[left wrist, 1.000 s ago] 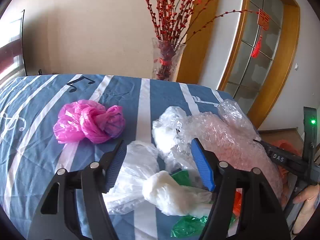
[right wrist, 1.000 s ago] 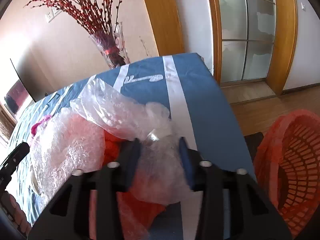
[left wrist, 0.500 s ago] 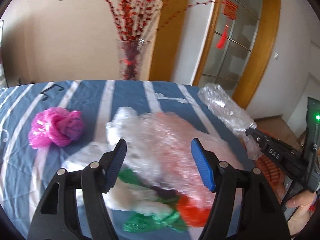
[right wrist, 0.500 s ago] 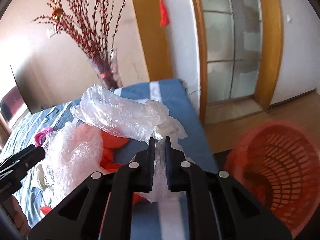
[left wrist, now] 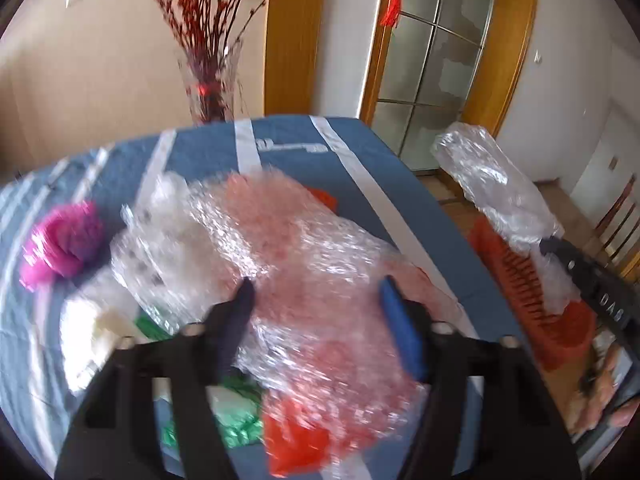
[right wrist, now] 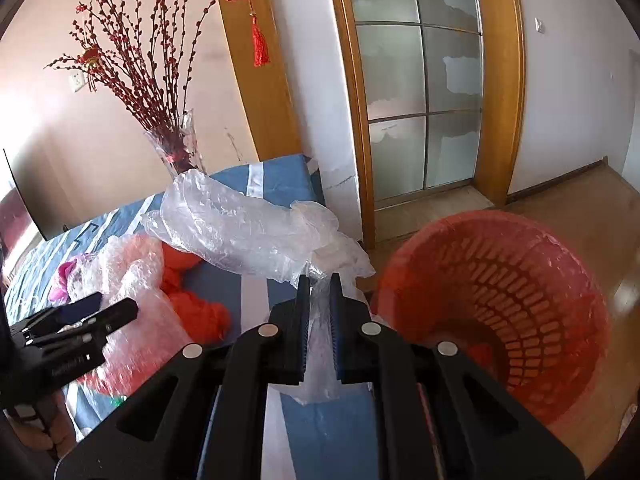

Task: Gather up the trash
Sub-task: 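Grasp the bubble wrap with the right tool while the left tool grasps bubble wrap, then lower both tools' bubble wrap into the red basket and open both tools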

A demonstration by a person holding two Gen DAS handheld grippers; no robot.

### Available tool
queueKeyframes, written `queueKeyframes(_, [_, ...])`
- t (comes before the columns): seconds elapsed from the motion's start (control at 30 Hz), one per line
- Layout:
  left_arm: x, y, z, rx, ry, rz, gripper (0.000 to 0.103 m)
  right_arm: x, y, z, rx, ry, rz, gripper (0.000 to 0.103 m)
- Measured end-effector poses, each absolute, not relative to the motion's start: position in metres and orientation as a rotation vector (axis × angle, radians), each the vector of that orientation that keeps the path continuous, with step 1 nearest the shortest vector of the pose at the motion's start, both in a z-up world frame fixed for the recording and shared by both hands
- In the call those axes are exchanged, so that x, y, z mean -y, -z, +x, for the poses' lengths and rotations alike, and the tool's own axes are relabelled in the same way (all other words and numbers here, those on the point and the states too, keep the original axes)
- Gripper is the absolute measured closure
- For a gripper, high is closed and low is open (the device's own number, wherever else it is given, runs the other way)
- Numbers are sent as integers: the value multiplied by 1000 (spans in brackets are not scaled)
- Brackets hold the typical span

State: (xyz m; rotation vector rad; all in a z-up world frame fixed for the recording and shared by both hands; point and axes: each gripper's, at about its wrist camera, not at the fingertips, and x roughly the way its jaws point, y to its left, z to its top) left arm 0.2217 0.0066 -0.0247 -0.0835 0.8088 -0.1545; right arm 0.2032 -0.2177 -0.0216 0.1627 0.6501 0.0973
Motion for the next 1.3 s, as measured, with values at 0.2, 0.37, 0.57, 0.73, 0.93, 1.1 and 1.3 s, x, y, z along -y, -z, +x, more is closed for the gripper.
queueKeyframes(0.2, [-18, 20, 216, -798, 215, -170, 84, 223, 22, 194, -649, -101, 170, 93])
queueKeyframes(0.37, [-18, 6, 206, -757, 234, -169, 94, 230, 19, 186, -636, -97, 181, 93])
queueKeyframes(0.57, [-9, -7, 196, -724, 256, -148, 98, 238, 15, 177, -620, -94, 185, 93])
queueKeyframes(0.73, [2, -25, 186, -683, 289, -139, 98, 246, 10, 169, -600, -85, 193, 93])
queueKeyframes(0.93, [30, -42, 180, -649, 348, -126, 98, 267, 2, 156, -567, -36, 210, 93])
queueKeyframes(1.1, [69, -46, 177, -645, 420, -107, 98, 292, 1, 146, -552, 30, 229, 93])
queueKeyframes(1.3, [118, -43, 176, -650, 497, -77, 98, 324, 2, 134, -536, 125, 248, 93])
